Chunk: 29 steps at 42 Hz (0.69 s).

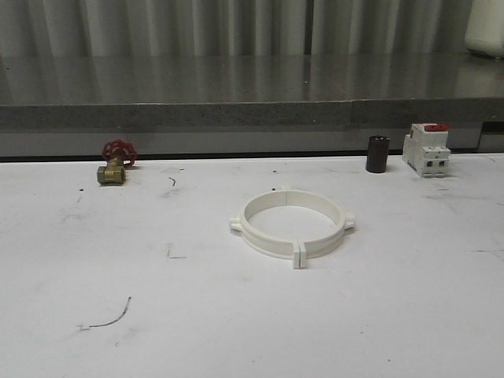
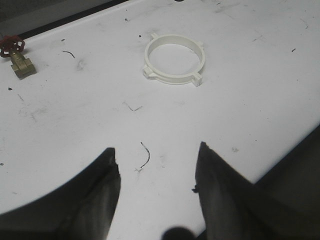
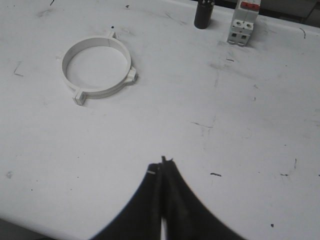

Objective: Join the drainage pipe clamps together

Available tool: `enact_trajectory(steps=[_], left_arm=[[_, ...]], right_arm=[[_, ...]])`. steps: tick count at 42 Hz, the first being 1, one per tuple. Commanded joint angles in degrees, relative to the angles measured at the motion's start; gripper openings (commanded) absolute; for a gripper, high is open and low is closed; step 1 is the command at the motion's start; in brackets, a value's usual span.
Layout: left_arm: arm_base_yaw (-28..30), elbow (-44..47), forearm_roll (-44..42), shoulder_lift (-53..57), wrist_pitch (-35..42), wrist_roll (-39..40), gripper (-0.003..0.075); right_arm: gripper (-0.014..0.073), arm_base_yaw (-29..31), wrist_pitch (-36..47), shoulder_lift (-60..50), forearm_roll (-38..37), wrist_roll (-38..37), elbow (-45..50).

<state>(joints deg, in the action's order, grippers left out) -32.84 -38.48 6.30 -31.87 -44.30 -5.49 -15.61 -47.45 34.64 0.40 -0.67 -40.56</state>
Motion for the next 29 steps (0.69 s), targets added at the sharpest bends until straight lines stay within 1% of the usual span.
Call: enact_trajectory(steps=[1, 3, 4, 7, 10, 12, 25, 29], left_arm=[[0.1, -1.6, 0.6, -0.1, 3.8, 0.5, 0.0300], [0.1, -1.6, 0.6, -0.1, 3.8, 0.5, 0.0240], [0.1, -1.6, 0.6, -0.1, 3.8, 0.5, 0.0195], [0.1, -1.6, 0.6, -0.1, 3.8, 0.5, 0.0093], [0.1, -1.6, 0.6, -0.1, 3.8, 0.5, 0.0013], [0.1, -1.6, 0.6, -0.1, 3.8, 0.5, -0.0020], [0.1, -1.4, 0.6, 0.7, 4.7, 0.5, -0.0020], [3.8, 0.6, -3.2, 2.9, 8.7, 0.5, -0.0020]], right_arm=[[-0.0069, 0.4, 3.4, 0.0, 0.1, 0.7, -1.4], [-0.0069, 0.4, 3.4, 0.0, 0.1, 0.7, -1.4], [-0.0069, 0.4, 3.4, 0.0, 0.1, 0.7, -1.4], [-0.0069, 0.4, 3.4, 0.0, 0.1, 0.7, -1.4], [-0.0069, 0.4, 3.4, 0.0, 0.1, 0.7, -1.4], [-0.0069, 0.4, 3.4, 0.0, 0.1, 0.7, -1.4], [-0.0069, 0.4, 3.4, 0.0, 0.1, 0.7, -1.4], [-0.0069, 0.4, 3.3, 0.0, 0.1, 0.7, -1.4]])
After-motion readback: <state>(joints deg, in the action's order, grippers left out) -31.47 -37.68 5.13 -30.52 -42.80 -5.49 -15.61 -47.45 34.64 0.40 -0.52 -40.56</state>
